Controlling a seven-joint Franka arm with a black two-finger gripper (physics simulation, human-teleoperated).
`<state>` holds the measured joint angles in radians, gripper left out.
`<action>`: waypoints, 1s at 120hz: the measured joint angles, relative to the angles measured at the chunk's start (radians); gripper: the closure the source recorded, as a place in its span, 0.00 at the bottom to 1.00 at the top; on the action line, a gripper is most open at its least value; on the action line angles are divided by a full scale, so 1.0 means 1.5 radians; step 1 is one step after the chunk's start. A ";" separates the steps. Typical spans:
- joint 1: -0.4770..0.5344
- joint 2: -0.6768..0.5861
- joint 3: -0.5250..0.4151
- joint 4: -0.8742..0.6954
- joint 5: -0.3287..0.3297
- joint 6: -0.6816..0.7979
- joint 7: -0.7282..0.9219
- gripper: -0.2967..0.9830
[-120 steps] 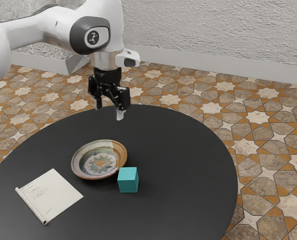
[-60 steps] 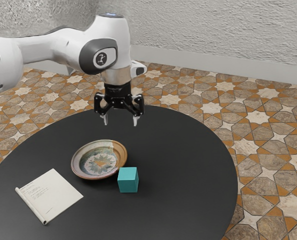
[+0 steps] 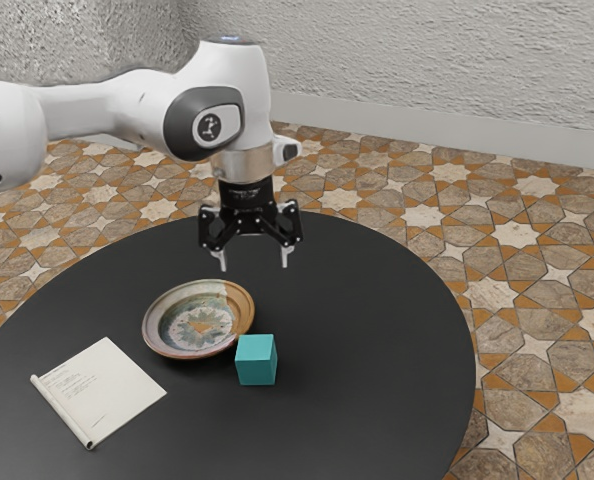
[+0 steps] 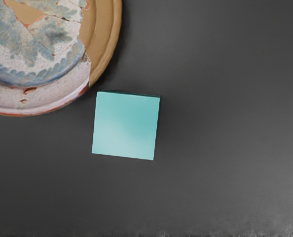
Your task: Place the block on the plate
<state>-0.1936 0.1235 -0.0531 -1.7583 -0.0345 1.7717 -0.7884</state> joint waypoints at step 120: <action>0.056 -0.038 -0.024 -0.189 -0.044 0.168 0.096 0.23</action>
<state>-0.1099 0.0665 -0.0884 -2.0424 -0.1001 2.0235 -0.6442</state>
